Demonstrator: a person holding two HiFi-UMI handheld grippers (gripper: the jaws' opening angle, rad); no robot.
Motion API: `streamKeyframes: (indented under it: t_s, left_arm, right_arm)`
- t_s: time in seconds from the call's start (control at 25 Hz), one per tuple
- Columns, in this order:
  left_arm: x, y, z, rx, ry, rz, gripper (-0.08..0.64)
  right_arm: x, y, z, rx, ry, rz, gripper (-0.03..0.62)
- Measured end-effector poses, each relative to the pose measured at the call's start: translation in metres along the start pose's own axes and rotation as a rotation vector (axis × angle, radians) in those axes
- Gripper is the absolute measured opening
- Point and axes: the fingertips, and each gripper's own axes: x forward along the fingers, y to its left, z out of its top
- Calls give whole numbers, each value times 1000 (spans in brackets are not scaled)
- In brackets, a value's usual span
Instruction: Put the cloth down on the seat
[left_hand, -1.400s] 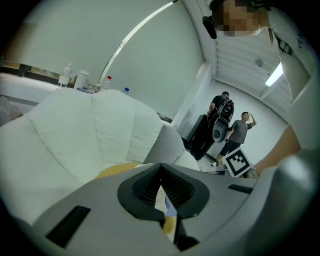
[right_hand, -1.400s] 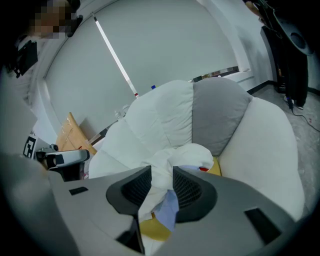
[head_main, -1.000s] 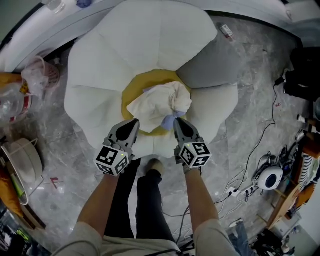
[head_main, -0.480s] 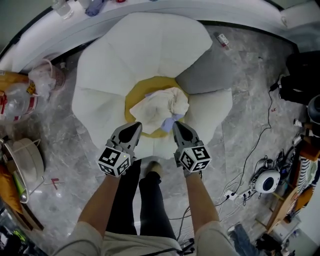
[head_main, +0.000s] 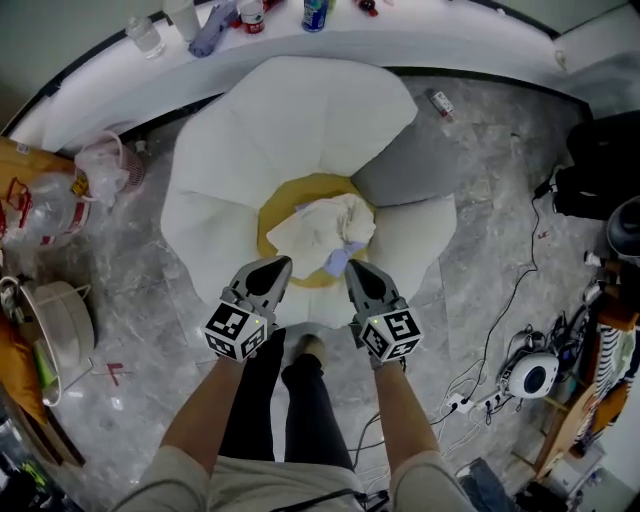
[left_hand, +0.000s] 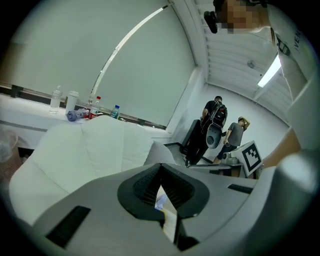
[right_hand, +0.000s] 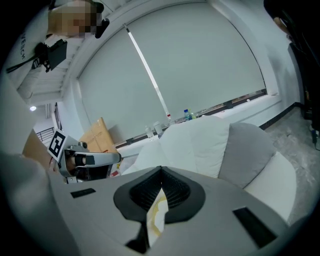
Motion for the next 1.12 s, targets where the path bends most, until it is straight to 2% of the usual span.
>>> streamKeyframes:
  t_s: [0.68, 1.12]
  left_arm:
    - [-41, -75, 65, 46, -46, -63, 14]
    - [-65, -132, 108, 107, -83, -128, 14]
  right_arm:
    - [-69, 74, 100, -61, -129, 119, 17]
    - [-121, 107, 152, -103, -182, 131, 17]
